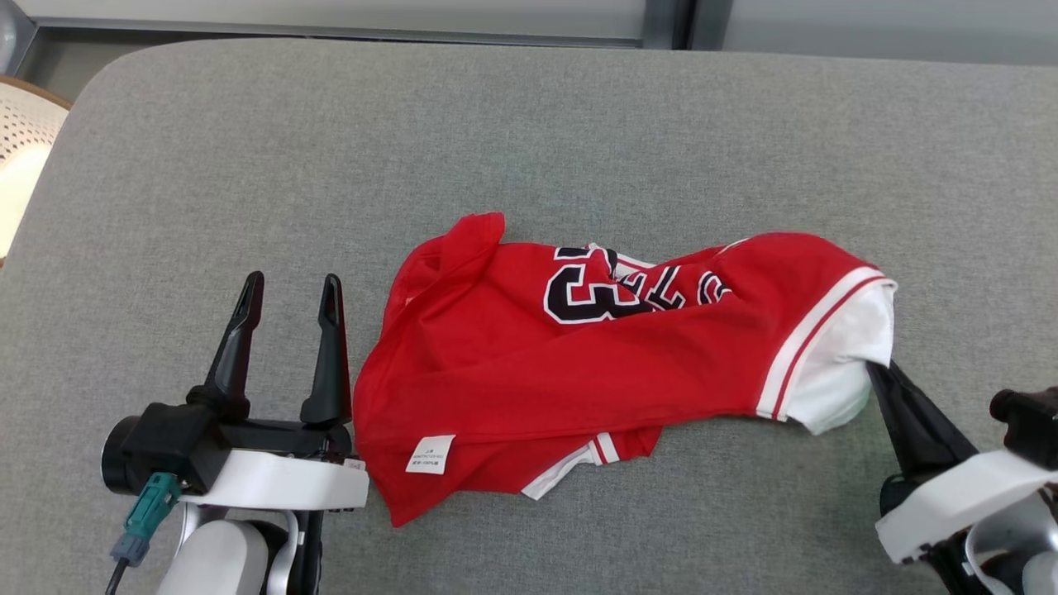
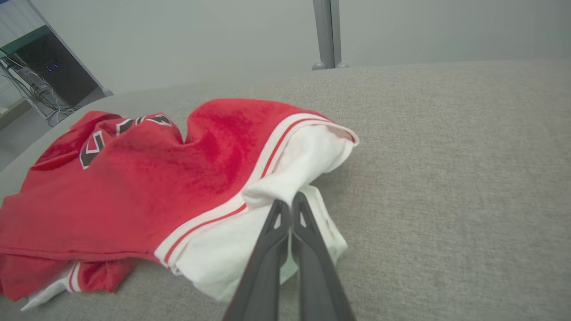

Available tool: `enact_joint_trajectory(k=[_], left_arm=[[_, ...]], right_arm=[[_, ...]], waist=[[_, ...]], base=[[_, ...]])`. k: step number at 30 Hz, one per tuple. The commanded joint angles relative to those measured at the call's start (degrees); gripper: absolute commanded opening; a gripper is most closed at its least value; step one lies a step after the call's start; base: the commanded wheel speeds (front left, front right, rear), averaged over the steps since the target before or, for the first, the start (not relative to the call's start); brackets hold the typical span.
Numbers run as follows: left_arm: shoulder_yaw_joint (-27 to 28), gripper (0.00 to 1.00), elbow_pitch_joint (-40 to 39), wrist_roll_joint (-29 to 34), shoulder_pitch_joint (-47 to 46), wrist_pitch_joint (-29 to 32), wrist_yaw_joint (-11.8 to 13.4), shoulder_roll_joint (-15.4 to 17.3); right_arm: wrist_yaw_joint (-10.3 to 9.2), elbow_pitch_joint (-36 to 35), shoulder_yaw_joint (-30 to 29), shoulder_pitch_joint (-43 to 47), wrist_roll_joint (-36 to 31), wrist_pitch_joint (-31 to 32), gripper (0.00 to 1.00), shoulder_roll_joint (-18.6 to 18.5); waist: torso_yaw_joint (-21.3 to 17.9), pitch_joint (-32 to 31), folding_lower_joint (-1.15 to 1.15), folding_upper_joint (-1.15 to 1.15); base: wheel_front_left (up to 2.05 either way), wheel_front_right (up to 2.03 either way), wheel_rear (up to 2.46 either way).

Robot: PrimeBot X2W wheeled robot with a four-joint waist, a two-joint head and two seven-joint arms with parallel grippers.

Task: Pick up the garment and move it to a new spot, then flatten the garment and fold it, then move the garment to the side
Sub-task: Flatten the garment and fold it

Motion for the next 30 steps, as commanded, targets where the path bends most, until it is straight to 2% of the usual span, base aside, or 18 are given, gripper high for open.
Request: enact_joint_trajectory(k=[1, 3, 4, 5, 6, 7, 14, 20, 30], left_arm=[[0.04, 1.0, 0.37, 0.19, -1.56, -0.28, -0.44, -0.05], [-0.17, 1.0, 0.8, 0.33, -1.83, -0.31, -0.58, -0.4], [-0.25, 1.0, 1.09, 0.38, -2.03, -0.32, -0.78, -0.54], [-0.25, 1.0, 1.09, 0.38, -2.03, -0.32, -0.78, -0.54], [-0.27, 1.0, 1.4, 0.47, -2.3, -0.33, -0.97, -0.66], [-0.3, 1.0, 1.61, 0.5, -2.62, -0.34, -1.07, -0.82], [1.03, 1.0, 3.15, 1.13, -3.21, -0.31, -1.36, -1.22], [3.56, 1.0, 4.53, 1.67, -0.23, -0.31, -0.71, -0.9], [6.18, 1.0, 6.02, 2.18, 6.49, -0.24, 0.09, 0.67]], right_arm=[[-0.01, 1.45, -0.16, -2.88, 0.84, 0.49, 0.0, -0.22], [-0.02, 3.55, 0.01, -5.11, 1.0, 0.22, 0.0, -0.56], [-0.02, 4.79, 0.2, -6.17, 1.4, 0.13, 0.05, -0.57], [-0.02, 4.79, 0.2, -6.17, 1.4, 0.13, 0.05, -0.57], [-0.01, 5.81, 0.41, -7.26, 1.58, -0.41, 0.39, -0.61], [-0.02, 6.92, 0.51, -8.19, 1.81, -0.84, 1.0, -0.69], [-0.02, 9.92, 0.61, -10.51, -0.46, -9.98, 1.0, -1.07], [-0.01, 6.2, -1.23, -6.01, -5.16, -17.09, 1.0, -0.72], [-0.01, 0.71, -1.21, 2.76, -7.46, -16.8, 1.0, 1.45]], waist=[[0.69, 1.35, 0.0, 0.0], [1.02, 2.07, 0.0, 0.0], [1.16, 2.39, 0.0, 0.0], [1.16, 2.39, 0.0, 0.0], [1.25, 2.61, 0.0, 0.0], [1.31, 2.83, 0.0, 0.0], [-0.28, 2.39, 0.0, 0.0], [-3.42, -0.63, 0.0, 0.0], [-7.91, -7.15, 0.0, 0.0]], base=[[0.0, 0.0, 0.0], [0.0, 0.0, 0.0], [0.0, 0.0, 0.0], [0.0, 0.0, 0.0], [0.0, 0.0, 0.0], [0.0, 0.0, 0.0], [0.0, 0.0, 0.0], [0.0, 0.0, 0.0], [0.0, 0.0, 0.0]])
